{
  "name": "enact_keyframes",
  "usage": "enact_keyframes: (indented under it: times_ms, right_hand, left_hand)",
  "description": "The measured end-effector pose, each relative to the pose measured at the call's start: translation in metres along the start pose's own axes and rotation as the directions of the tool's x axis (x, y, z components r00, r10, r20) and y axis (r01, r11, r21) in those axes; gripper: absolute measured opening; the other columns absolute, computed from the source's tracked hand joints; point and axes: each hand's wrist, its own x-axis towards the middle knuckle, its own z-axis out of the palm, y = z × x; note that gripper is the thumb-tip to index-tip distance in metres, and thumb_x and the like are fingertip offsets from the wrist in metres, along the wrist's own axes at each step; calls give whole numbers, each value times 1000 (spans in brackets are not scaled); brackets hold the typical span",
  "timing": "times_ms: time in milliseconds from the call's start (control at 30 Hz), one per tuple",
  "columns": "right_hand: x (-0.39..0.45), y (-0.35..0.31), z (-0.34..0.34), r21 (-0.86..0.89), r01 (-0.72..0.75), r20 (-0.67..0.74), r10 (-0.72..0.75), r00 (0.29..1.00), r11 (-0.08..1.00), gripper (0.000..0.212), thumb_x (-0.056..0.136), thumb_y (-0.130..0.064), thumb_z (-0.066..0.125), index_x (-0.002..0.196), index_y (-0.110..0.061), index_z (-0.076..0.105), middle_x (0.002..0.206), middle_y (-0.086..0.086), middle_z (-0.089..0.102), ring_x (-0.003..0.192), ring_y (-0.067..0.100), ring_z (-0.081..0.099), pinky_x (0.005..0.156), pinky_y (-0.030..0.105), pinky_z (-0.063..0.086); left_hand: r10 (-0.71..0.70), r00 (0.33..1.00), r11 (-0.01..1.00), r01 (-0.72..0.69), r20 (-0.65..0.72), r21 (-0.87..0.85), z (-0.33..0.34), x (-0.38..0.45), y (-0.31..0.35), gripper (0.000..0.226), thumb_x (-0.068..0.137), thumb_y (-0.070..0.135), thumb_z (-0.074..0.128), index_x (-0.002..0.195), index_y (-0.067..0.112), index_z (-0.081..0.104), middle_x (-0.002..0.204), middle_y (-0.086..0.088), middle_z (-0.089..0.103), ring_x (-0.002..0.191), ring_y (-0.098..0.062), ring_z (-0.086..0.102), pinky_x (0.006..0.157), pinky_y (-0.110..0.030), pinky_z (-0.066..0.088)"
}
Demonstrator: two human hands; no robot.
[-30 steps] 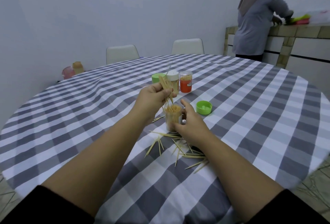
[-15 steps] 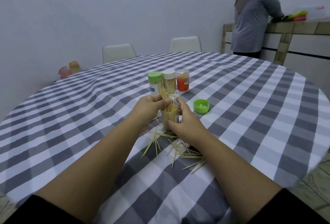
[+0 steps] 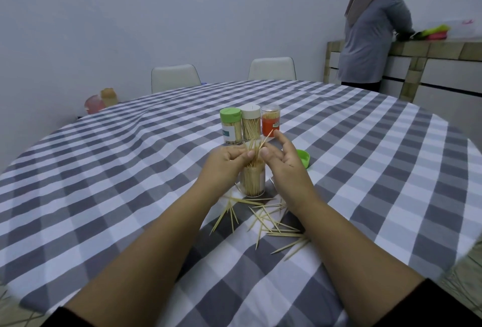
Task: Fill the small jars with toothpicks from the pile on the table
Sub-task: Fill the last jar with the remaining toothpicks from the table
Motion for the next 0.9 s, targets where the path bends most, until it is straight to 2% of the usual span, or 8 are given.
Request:
enact_keyframes:
  times_ms: [67,133,200,333,500,567,733,900]
  right_hand:
    - [0,-3,1,-5,12,-15,-13,1000,1000,51,98,-19,48,145,-28,30,130,2,59,112,2,57,76,7,48]
    - [-1,-5,1,-27,37,-26,-38,999,999,48,99,-18,47,144,-29,32,116,-5,65,92,-14,59,67,1,44]
    - [-2,-9,1,-78,61,-38,-64,997,995,46,99,-18,46,142,-32,34,104,-14,63,80,-22,56,63,-2,40]
    - [0,-14,6,-218,89,-38,-100,994,972,40,100,-23,44,139,-30,43,124,-12,55,99,-10,52,80,2,42]
    - [12,-20,16,-341,83,-71,-114,991,936,37,100,-17,39,136,-22,46,126,2,58,113,14,55,99,39,46]
    - [17,-24,18,-345,39,-82,-71,994,938,40,100,-15,38,140,-23,38,120,1,58,108,16,57,94,40,48]
    - [23,-32,20,-357,14,39,0,999,934,48,100,-13,36,146,-22,25,112,-6,45,95,7,47,83,28,41]
    - [23,-30,23,-458,110,193,-22,981,882,47,100,-26,38,146,-29,27,129,-3,48,114,14,47,95,34,42]
  left_hand:
    - [-13,1000,1000,13,-5,-2,0,-1,-4,17,93,24,59,83,35,68,89,18,69,85,6,62,84,-21,49]
    - [-34,999,999,35,2,-36,1,-2,-7,11,90,38,60,91,36,71,105,9,69,99,-5,63,90,-33,51]
    - [-50,999,995,51,12,-80,1,-3,-10,27,86,50,59,104,34,71,114,4,67,108,-14,62,93,-46,51]
    - [-29,998,988,21,-48,-155,1,-3,-13,20,92,37,56,106,35,70,111,6,69,108,-12,62,89,-41,54]
    - [-89,988,962,53,-124,-266,-2,-2,-15,19,89,22,64,104,15,73,93,3,74,92,-7,68,66,-18,55]
    - [-91,989,966,59,-117,-252,-4,-3,-14,17,90,20,63,102,14,72,89,4,74,83,-1,68,61,-13,52]
    - [-163,986,967,155,-24,-203,-8,-4,-11,28,96,16,49,110,28,69,102,5,71,104,-13,64,83,-26,55]
    - [-223,965,934,252,136,-252,-22,-6,-5,30,98,21,47,125,13,57,117,0,61,105,-13,53,55,-7,46]
